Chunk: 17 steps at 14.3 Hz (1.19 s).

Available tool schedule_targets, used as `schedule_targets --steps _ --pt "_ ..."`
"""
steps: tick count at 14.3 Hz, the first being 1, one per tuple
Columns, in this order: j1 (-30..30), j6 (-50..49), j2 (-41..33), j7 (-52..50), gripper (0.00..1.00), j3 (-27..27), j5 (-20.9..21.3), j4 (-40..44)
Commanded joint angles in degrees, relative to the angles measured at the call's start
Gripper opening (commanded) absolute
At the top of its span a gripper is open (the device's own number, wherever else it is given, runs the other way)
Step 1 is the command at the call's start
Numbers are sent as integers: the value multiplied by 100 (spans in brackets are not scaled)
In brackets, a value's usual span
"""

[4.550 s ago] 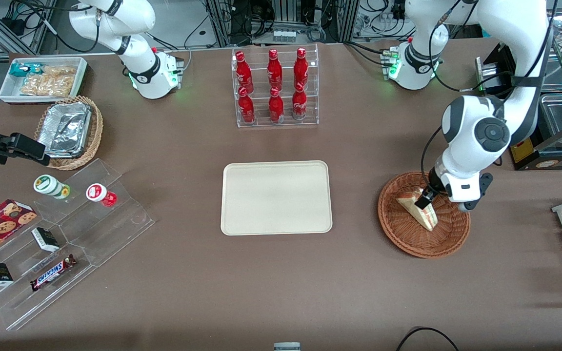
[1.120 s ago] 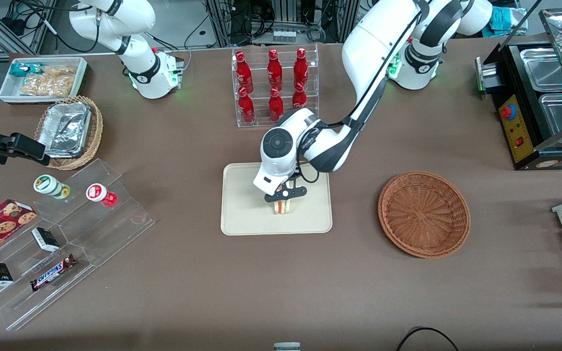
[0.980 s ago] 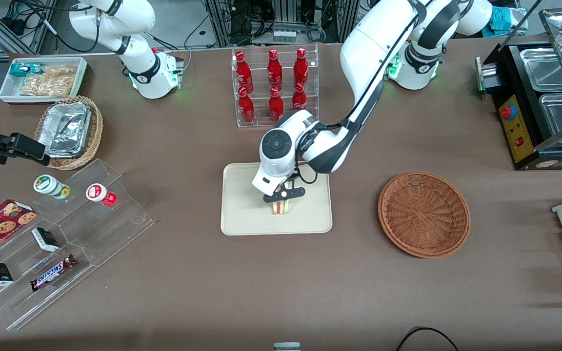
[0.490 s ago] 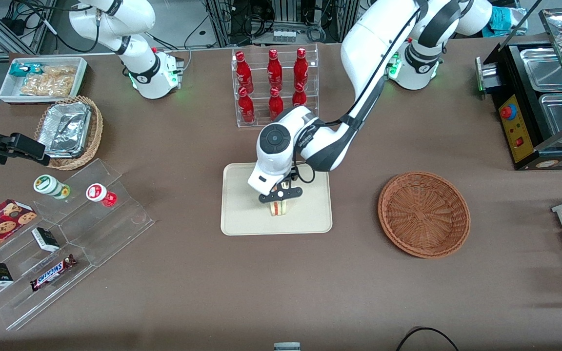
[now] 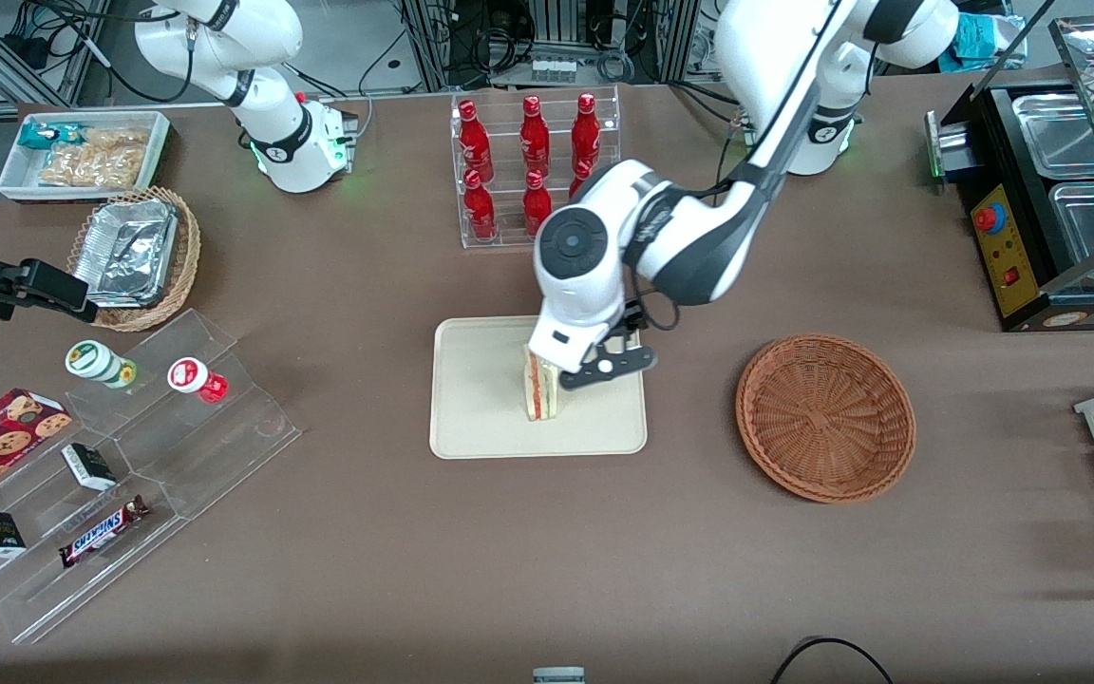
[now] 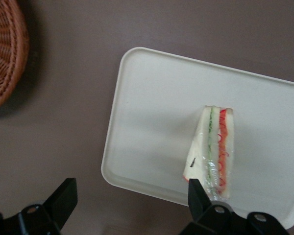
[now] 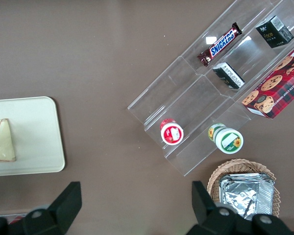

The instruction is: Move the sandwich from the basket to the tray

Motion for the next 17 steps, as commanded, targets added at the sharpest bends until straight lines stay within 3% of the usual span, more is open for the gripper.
schedule_targets --steps 1,9,13,17 --pt "443 81 -565 479 100 -23 51 -896" --pt "2070 -208 -2191 3160 100 -23 -90 -2524" --pt "2721 -849 -2605 4241 100 -23 -379 -2534" --pt "3545 -1482 -3158 5085 100 -249 -345 -2464"
